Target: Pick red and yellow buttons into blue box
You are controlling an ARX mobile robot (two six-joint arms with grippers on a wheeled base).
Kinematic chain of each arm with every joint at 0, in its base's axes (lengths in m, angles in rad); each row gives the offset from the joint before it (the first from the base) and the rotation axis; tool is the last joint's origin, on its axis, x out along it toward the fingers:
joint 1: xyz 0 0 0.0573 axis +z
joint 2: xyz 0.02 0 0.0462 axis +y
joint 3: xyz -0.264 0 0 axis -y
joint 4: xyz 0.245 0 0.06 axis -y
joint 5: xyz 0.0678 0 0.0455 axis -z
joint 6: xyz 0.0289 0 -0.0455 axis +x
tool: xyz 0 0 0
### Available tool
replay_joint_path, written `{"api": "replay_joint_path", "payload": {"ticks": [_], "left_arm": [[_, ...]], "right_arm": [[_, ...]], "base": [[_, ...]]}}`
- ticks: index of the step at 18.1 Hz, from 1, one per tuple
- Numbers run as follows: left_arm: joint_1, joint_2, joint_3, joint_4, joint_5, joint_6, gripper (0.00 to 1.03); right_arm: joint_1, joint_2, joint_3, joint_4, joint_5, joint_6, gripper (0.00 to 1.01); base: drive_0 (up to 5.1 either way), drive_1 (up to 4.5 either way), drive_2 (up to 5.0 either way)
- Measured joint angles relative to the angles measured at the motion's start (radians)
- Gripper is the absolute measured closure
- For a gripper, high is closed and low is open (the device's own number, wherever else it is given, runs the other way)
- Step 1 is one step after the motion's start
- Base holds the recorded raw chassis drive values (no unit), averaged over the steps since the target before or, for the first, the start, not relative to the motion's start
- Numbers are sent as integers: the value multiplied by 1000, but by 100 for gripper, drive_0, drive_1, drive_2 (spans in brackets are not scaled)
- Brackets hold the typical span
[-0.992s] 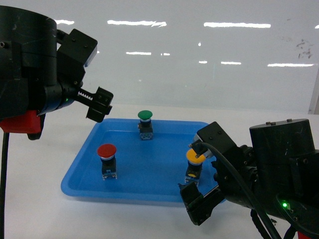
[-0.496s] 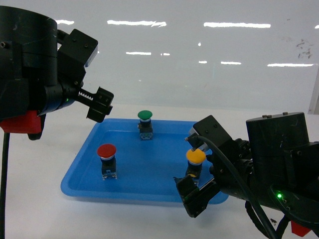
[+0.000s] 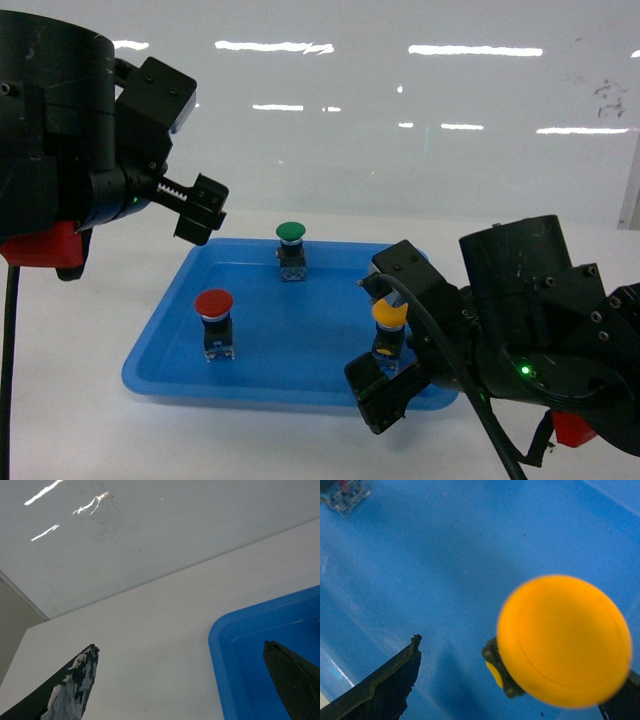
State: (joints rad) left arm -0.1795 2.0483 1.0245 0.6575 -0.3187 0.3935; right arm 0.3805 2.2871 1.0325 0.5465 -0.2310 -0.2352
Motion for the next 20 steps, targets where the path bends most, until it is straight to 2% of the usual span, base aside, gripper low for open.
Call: {"api": "replay_joint_path", "payload": {"ticks": [5, 13, 15, 19, 20], "left_arm": [[0, 0, 0, -2, 0, 0, 5], [0, 0, 0, -2, 0, 0, 5], [0, 0, 0, -2, 0, 0, 5], [0, 0, 0, -2, 0, 0, 5], [0, 0, 0, -1, 0, 0, 5]], "right_arm": [[13, 25, 59, -39, -31, -19, 3], [19, 37, 69, -19, -12, -43, 5], [19, 37, 69, -22, -11, -48, 19], [19, 48, 69, -22, -8, -51, 62], [19, 48, 69, -21, -8, -51, 63]], "base": [[0, 0, 0], [0, 0, 0], [0, 0, 0], [0, 0, 0], [0, 0, 0]]}}
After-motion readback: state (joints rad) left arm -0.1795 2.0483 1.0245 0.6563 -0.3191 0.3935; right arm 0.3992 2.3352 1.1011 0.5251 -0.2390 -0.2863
